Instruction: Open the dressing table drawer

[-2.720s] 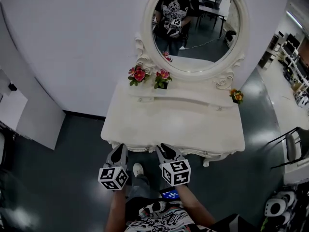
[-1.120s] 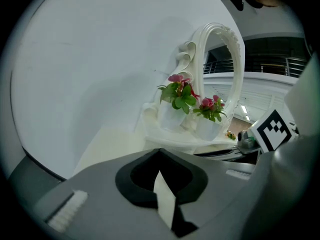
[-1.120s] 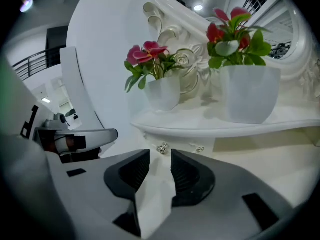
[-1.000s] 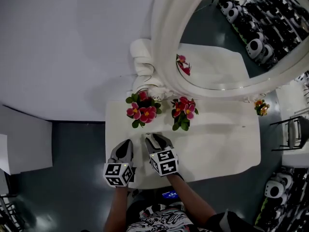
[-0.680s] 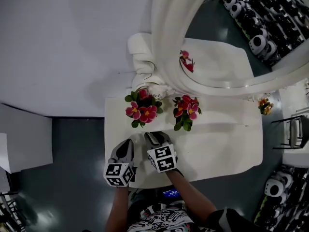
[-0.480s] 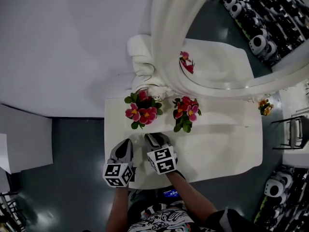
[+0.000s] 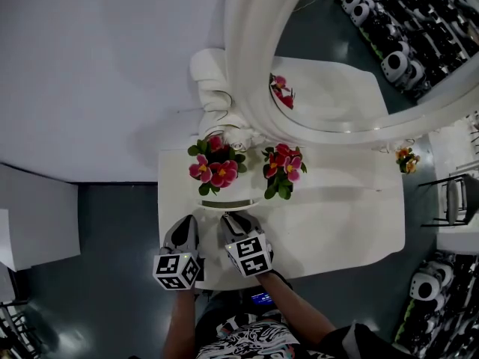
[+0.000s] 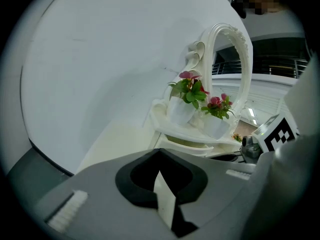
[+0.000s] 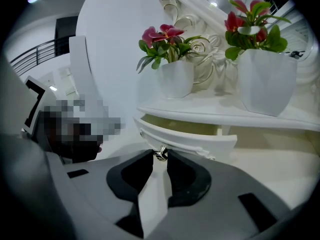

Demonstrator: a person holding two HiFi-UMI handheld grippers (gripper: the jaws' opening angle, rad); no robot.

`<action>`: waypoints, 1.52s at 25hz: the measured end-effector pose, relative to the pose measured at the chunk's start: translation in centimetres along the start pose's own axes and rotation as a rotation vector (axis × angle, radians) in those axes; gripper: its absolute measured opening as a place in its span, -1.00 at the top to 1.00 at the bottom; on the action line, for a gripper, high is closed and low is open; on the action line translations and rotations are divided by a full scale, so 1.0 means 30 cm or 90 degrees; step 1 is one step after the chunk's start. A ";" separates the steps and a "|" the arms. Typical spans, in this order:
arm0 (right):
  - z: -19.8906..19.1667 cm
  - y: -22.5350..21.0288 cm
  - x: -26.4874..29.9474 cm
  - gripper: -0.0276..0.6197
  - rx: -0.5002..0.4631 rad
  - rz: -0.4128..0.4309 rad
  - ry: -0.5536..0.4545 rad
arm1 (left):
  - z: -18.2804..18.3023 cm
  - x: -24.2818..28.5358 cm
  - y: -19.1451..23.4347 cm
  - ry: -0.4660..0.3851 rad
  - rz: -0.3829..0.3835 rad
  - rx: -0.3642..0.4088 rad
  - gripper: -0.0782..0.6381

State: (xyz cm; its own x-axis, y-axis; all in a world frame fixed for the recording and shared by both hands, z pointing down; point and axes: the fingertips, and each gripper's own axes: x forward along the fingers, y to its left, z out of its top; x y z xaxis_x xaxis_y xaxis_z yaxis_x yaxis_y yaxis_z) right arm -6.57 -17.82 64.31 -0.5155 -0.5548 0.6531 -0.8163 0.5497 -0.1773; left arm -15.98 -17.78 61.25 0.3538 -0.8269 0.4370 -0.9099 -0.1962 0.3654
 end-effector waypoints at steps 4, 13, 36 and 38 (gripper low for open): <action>-0.021 0.019 -0.022 0.64 0.008 -0.003 0.002 | -0.007 -0.017 -0.007 -0.002 -0.003 0.000 0.78; -0.043 0.018 -0.044 0.57 0.034 -0.026 0.001 | -0.001 -0.038 -0.023 -0.004 -0.012 0.003 0.78; 0.159 -0.022 -0.354 0.91 0.019 -0.077 -0.155 | 0.200 -0.165 -0.172 -0.099 -0.047 0.070 0.78; 0.162 -0.020 -0.363 0.91 -0.001 -0.086 -0.156 | 0.205 -0.168 -0.176 -0.102 -0.047 0.071 0.78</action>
State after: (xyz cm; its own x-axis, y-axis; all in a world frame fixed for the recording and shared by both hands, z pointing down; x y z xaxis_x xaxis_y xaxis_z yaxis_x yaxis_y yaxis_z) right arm -1.74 -15.14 53.73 -0.4496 -0.7575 0.4734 -0.8818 0.4609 -0.1000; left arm -14.29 -15.83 52.07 0.3898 -0.8797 0.2725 -0.9043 -0.3096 0.2939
